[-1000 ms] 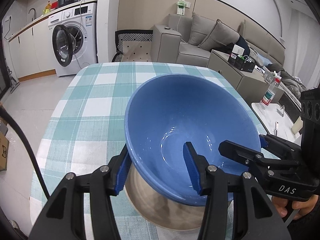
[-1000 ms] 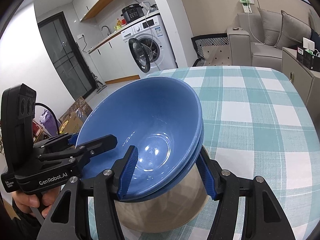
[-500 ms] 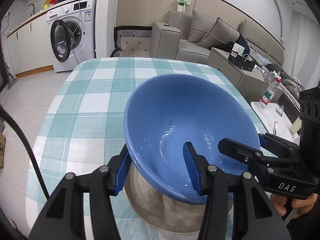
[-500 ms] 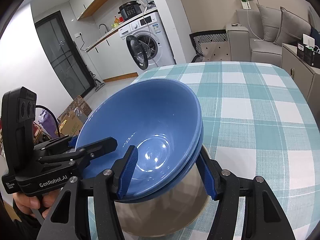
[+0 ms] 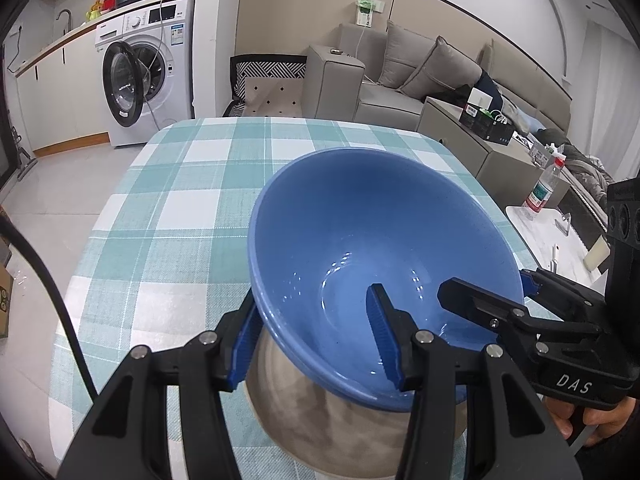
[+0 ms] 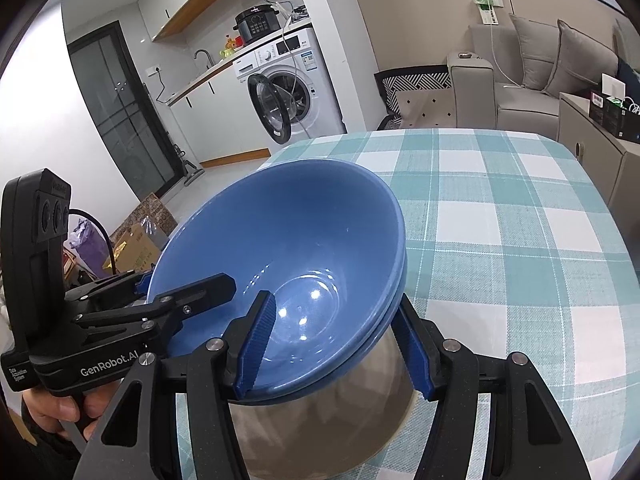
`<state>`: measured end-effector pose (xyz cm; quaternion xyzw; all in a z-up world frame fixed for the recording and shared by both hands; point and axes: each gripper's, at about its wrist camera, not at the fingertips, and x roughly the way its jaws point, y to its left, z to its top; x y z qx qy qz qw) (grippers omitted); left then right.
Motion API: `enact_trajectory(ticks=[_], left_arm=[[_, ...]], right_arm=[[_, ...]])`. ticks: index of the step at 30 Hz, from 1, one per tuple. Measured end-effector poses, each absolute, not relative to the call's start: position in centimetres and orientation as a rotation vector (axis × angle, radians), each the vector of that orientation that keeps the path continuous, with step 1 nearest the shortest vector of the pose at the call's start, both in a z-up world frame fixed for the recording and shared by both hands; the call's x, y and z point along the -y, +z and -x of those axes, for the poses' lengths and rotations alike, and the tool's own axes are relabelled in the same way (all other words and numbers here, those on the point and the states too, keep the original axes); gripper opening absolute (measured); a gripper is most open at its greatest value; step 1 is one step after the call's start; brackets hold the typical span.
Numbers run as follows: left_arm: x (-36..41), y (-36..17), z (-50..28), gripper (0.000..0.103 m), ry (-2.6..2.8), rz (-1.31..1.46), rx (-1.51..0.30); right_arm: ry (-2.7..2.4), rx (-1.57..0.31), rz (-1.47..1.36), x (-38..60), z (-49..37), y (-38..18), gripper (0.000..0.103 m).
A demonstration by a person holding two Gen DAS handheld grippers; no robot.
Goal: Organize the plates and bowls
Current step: 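Lower the bowl stack onto the cream plates and open both tools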
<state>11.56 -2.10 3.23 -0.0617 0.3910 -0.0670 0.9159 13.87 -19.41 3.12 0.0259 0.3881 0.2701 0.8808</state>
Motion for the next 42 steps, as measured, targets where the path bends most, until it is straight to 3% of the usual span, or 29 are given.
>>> enact_trajectory(ticks=[16,23,25,27,29,34,42], left_arm=[[1.8,3.4,-11.7,0.054,-0.159,0.124,-0.802],[1.8,3.7,-11.2,0.070,-0.147,0.079,-0.783],[1.6,4.0,-10.8,0.077,-0.142,0.076,-0.767],[1.3,4.2,-10.5,0.078,-0.147,0.075,-0.757],[0.9,4.5,-10.2,0.087,-0.147,0.072,-0.742],[0.2,5.2,-9.0,0.103,-0.151,0.068,-0.677],[-0.9,6.0,-7.1,0.103,-0.126,0.055,-0.597]], right_arm=[[0.571,-0.802,-0.034,19.5,-13.9,3.1,0.064],[0.549,-0.766,0.006,19.8,-13.8,3.3,0.079],[0.560,-0.764,0.004,20.1,-13.8,3.4,0.090],[0.562,-0.759,0.015,20.4,-13.8,3.5,0.093],[0.565,-0.751,0.024,20.6,-13.6,3.6,0.100],[0.611,-0.691,0.052,20.9,-12.6,4.0,0.102],[0.647,-0.576,0.072,21.5,-10.5,4.9,0.102]])
